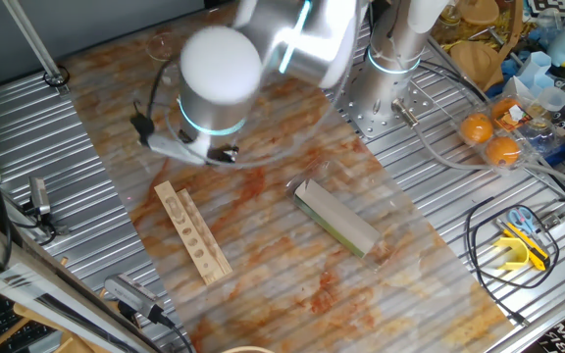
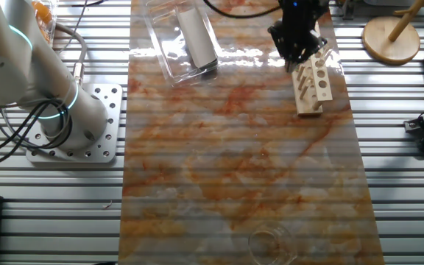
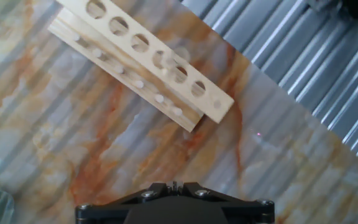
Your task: Pour out the test tube
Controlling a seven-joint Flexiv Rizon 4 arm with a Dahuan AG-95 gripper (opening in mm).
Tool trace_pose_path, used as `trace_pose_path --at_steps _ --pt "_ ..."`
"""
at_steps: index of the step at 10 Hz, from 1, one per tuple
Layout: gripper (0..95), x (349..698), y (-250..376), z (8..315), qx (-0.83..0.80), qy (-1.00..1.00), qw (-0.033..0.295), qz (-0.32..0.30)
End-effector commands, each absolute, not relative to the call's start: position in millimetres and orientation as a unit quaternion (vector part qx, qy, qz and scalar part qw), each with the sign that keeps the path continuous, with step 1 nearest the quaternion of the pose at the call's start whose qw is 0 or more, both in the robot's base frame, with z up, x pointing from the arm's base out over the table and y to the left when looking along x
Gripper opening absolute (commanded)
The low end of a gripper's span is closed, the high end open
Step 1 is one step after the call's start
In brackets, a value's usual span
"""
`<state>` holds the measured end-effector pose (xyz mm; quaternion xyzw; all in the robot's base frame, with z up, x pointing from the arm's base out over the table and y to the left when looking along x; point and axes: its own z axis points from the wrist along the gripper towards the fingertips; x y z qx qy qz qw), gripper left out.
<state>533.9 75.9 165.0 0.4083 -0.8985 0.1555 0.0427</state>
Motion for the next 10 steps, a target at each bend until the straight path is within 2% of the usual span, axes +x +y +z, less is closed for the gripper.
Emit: trace_pose_path --at_steps 1,6,10 --pt "0.0 534 82 164 0.446 -0.88 0.046 0.157" --pt "0.0 529 94 163 0.521 -0.828 0.081 0.191" --pt "0.0 531 102 156 0.578 -0.787 0.092 0.195"
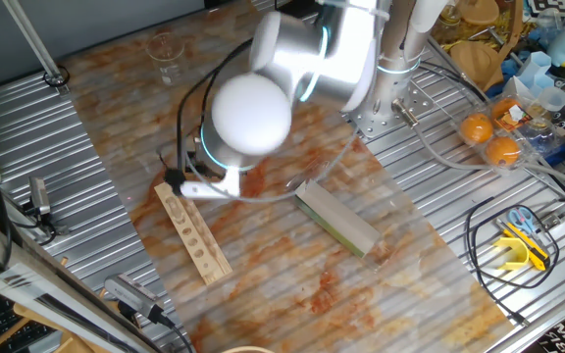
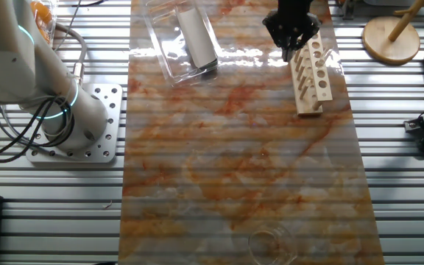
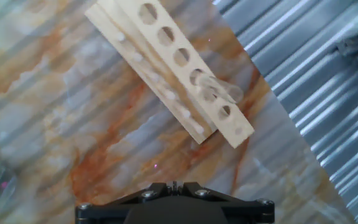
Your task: Pour out the test tube
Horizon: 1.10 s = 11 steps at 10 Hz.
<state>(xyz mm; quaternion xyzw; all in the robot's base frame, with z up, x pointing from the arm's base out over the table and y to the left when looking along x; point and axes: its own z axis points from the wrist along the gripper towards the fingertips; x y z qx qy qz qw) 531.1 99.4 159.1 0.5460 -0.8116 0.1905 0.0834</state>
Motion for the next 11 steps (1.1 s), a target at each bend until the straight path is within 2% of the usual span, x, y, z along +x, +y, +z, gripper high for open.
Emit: trace_pose_path --at_steps 1,3,5,7,9,11 --pt "0.0 531 105 154 0.596 -0.772 0.097 0.2" --pt "0.0 532 111 150 0.643 -0.732 0.108 0.196" --pt "0.0 532 117 150 0.658 -0.72 0.099 0.197" --pt "0.0 536 129 153 0.688 -0.69 0.103 0.2" --pt "0.0 536 140 155 0.72 -0.646 0.122 0.222" --pt "0.0 536 140 155 0.73 -0.633 0.117 0.23"
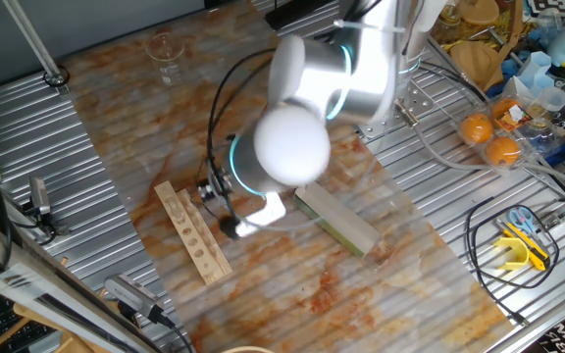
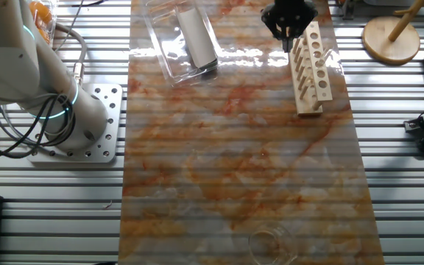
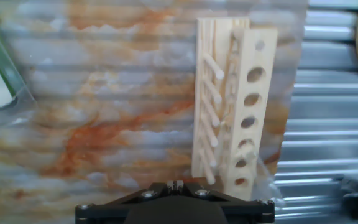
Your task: Pour out the test tube
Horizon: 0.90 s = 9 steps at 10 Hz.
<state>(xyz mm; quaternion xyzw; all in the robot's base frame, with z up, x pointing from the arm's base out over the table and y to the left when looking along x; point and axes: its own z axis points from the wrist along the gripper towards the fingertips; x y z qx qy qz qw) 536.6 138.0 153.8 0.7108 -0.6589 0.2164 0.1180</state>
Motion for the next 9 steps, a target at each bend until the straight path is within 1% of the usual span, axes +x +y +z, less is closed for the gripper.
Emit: trace_pose_path --at_steps 1,6,9 --pt "0.0 536.5 140.3 154.9 0.747 -0.61 0.117 0.236" --pt "0.0 537.1 140.0 154.7 0.767 -0.581 0.133 0.237" --pt "0.0 537.6 139.8 154.4 0.768 -0.586 0.135 0.22"
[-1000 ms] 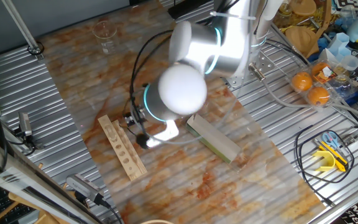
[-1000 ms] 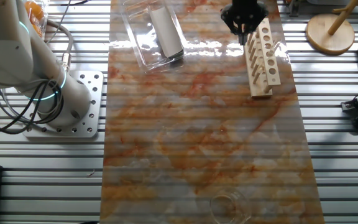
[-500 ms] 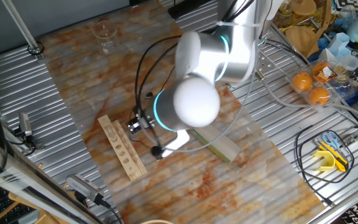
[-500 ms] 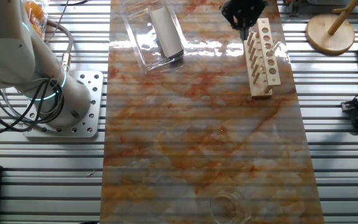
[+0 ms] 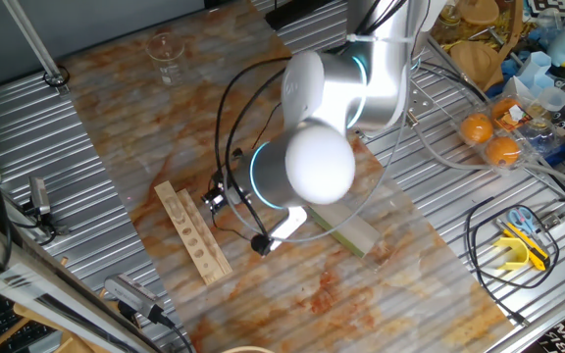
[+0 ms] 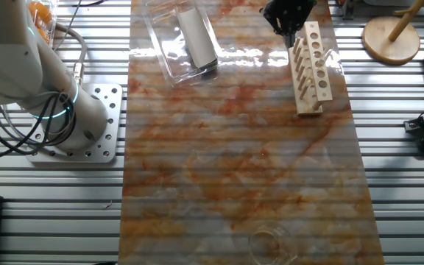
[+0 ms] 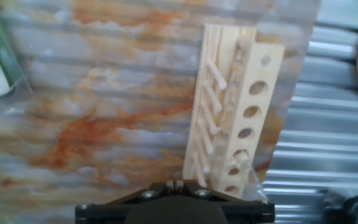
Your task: Pour out the test tube
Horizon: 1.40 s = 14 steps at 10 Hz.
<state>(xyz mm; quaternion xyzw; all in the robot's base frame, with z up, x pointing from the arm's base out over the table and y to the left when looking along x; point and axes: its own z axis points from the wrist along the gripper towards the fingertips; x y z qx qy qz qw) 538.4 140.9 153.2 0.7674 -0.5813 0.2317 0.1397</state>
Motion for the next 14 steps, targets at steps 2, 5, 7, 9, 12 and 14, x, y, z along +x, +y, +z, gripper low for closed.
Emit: trace_pose_path --at_steps 2,5,7,9,12,14 --pt "0.0 538 140 154 0.771 -0.582 0.14 0.217" --pt "0.0 538 140 154 0.796 -0.521 0.165 0.259" --pt "0.0 538 140 154 0.803 -0.504 0.18 0.264" --pt "0.0 538 140 154 0.81 -0.497 0.175 0.256" --pt "0.0 539 147 161 0.799 -0.51 0.179 0.265" --pt "0.0 548 161 167 0.791 -0.511 0.192 0.276"
